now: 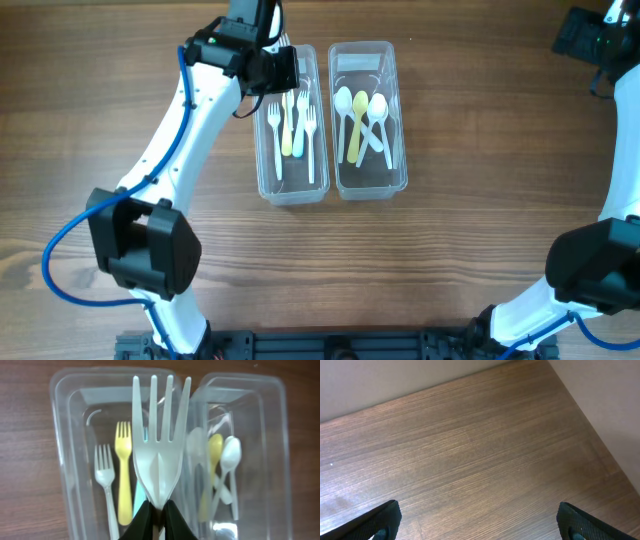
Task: Pack container
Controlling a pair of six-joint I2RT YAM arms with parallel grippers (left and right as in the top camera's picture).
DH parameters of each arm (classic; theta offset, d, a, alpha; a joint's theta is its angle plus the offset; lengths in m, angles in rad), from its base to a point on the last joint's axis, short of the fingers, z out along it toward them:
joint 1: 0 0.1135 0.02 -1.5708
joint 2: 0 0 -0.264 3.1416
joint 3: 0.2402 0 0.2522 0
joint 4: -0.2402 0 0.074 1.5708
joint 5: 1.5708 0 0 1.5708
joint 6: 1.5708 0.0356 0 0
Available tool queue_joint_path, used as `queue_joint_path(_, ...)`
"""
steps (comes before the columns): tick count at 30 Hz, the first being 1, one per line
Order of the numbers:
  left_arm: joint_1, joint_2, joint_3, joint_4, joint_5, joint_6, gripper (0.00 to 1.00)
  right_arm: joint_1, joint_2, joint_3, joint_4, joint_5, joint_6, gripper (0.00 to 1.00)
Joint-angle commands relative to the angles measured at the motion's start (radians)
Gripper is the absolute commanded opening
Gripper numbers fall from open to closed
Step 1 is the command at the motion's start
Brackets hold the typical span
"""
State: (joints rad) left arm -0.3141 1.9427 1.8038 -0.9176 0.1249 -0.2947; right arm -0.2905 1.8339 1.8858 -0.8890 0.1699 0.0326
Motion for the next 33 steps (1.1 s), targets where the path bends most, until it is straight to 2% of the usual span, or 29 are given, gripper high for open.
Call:
queue_joint_path(1, 0.002, 0.031, -0.004, -0.023, -0.033, -0.010, 0.08, 0.006, 0.010, -0.002, 0.006, 0.018, -0.006, 1.00)
queue_joint_path(4, 0.002, 0.042, -0.004, -0.030, -0.033, -0.009, 0.10, 0.006, 0.010, -0.002, 0.006, 0.017, -0.006, 1.00)
queue_joint_path(7, 0.002, 0.042, -0.004, -0.014, -0.032, -0.009, 0.20, 0.006, 0.010, -0.002, 0.006, 0.017, -0.006, 1.00)
queue_joint_path(11, 0.003, 0.042, -0.003, 0.001, -0.032, -0.009, 0.49, 0.006, 0.010, -0.002, 0.006, 0.017, -0.006, 1.00)
queue_joint_path(13, 0.005, 0.042, -0.003, 0.006, -0.032, -0.009, 0.55, 0.006, 0.010, -0.002, 0.006, 0.017, -0.006, 1.00)
queue_joint_path(14, 0.005, 0.042, -0.003, 0.008, -0.033, -0.009, 0.66, 0.006, 0.010, -0.002, 0.006, 0.017, -0.006, 1.00)
queue_joint_path(15, 0.008, 0.041, -0.003, 0.011, -0.033, -0.009, 0.69, 0.006, 0.010, -0.002, 0.006, 0.017, -0.006, 1.00)
queue_joint_path(19, 0.044, 0.025, 0.005, 0.023, -0.064, -0.009, 0.70, 0.006, 0.010, -0.002, 0.006, 0.017, -0.006, 1.00)
queue_joint_path(24, 0.174, -0.032, 0.049, 0.085, -0.146, -0.009, 0.71, 0.006, 0.010, -0.002, 0.006, 0.017, -0.006, 1.00)
queue_joint_path(28, 0.298, -0.051, 0.050, 0.150, -0.209, -0.009, 0.80, 0.006, 0.010, -0.002, 0.006, 0.017, -0.006, 1.00)
queue_joint_path(31, 0.380, -0.050, 0.050, 0.151, -0.204, -0.010, 0.85, 0.006, 0.010, -0.002, 0.006, 0.017, -0.006, 1.00)
queue_joint_path(33, 0.416, -0.050, 0.050, 0.152, -0.205, -0.010, 0.92, 0.006, 0.010, -0.002, 0.006, 0.017, -0.006, 1.00)
